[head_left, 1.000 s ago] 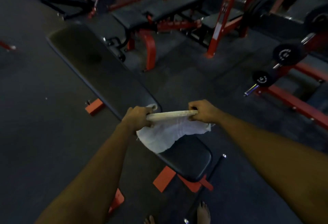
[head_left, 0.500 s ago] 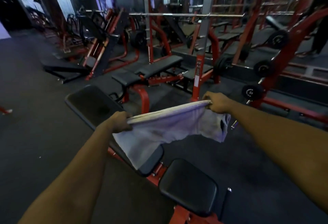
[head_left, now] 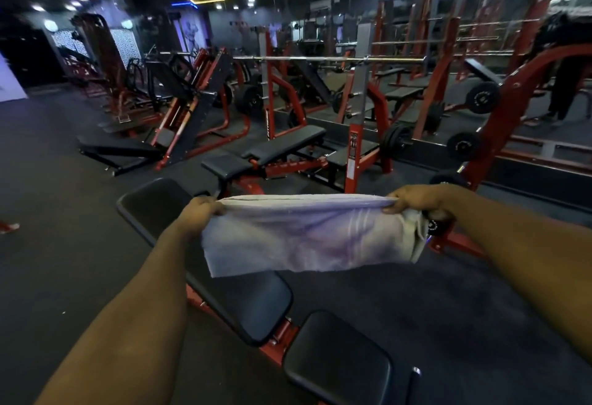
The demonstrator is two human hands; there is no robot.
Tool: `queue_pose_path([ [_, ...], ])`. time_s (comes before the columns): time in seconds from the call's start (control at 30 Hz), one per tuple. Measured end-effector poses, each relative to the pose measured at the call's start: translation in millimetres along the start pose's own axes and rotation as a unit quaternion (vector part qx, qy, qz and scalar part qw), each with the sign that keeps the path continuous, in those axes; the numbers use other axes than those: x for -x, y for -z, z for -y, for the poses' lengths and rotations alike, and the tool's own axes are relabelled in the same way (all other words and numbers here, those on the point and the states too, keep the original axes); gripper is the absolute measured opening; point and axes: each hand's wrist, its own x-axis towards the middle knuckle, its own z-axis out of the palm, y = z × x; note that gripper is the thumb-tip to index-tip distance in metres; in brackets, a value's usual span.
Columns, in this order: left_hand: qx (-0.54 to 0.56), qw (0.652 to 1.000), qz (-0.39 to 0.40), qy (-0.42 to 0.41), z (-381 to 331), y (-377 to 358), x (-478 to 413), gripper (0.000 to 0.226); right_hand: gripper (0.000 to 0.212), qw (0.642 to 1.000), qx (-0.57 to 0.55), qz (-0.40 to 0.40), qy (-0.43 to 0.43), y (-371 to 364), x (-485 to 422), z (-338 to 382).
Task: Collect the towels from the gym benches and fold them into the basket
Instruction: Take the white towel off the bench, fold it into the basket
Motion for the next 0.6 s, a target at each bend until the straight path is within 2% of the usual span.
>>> queue_pose_path([
  [0.03,-0.014,1.000,0.011,0.017,-3,2,1,0.051,0.030,0.999,-0.029,0.032,-0.024,-1,3,0],
  [0.1,-0.079,0.995,0.036,0.058,-12,0,6,0.038,0.035,0.996,-0.010,0.054,-0.077,-8,5,2],
  [0.2,-0.156,0.978,0.087,0.104,-22,-14,7,0.035,0.024,0.987,0.030,0.058,-0.150,-31,5,11],
  [0.27,-0.183,0.969,0.115,0.116,-31,-26,11,0.039,0.014,0.986,0.048,0.037,-0.158,-51,-3,16],
  [0.43,-0.150,0.969,0.164,0.111,-60,-65,21,0.026,0.008,0.995,0.030,-0.008,-0.094,-102,-22,36],
  [0.6,-0.052,0.969,0.240,0.004,-86,-105,37,0.018,0.012,0.998,-0.013,-0.007,0.058,-141,-40,60],
])
